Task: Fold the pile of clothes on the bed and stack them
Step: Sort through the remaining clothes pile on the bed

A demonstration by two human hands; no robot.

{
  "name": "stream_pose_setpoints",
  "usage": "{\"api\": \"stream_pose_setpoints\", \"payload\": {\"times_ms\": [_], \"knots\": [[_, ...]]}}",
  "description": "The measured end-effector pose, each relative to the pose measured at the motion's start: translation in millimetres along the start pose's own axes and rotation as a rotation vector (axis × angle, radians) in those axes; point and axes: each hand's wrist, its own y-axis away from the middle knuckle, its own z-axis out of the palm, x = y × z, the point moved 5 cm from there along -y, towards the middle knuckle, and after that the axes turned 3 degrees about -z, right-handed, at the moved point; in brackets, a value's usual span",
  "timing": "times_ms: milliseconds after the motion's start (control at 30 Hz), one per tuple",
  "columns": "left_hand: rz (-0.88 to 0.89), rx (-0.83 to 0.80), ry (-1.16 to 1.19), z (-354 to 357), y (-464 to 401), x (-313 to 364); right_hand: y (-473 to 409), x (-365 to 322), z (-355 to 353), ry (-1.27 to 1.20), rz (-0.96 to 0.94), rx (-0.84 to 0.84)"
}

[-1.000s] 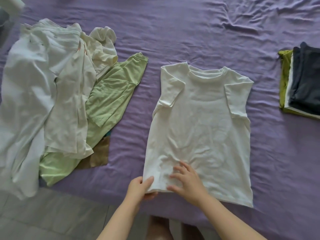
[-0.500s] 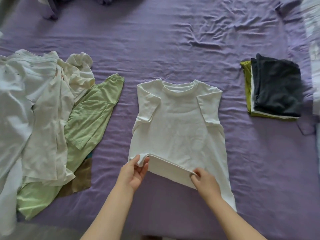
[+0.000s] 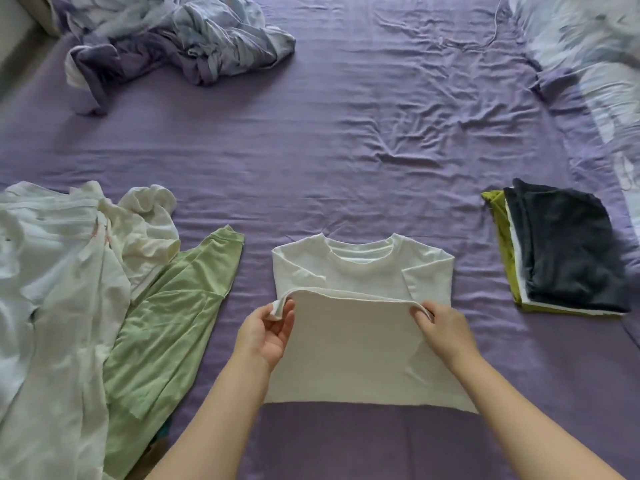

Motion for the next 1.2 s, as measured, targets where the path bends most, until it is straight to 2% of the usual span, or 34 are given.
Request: {"api": "stream_pose_setpoints", "payload": {"times_ms": [233,433,533,633,800,867,933,1067,1133,1200], "knots": [[0.077,0.016,0.064,48,-34,40,-91,-40,-19,-0.119,-0.038,0.001],[0.153,0.108,-0.050,71,-71,51,-135,-48,-9,-0.302,-0.051,0.025],[0.152,0.156,-0.179,71,-88,28,-132,-33,3,-0.234,-0.122,0.029],[0.099,0.104,-0.327,78,-93,-16,-115,-12,11,-0.176,-0.227,0.020],[-0.069,0.018,-0.596,81,-91,-101,-90,26,20,0.133,-0.343,-0.217],[-0.094,0.007,-0.621,80,-89,-124,-92,29,17,0.151,-0.389,-0.152],[-0.090,0.001,-0.623,79,-88,-136,-99,26,2,-0.023,-0.280,0.000],[-0.051,-0.002,-0.667,72,-83,-140,-117,45,-21,-0.396,0.130,0.213],[-0.031,0.003,-0.703,67,-80,-139,-116,54,-26,-0.414,0.213,0.218],[-0.014,0.006,-0.713,60,-78,-137,-108,61,-23,-0.385,0.219,0.173]]}}
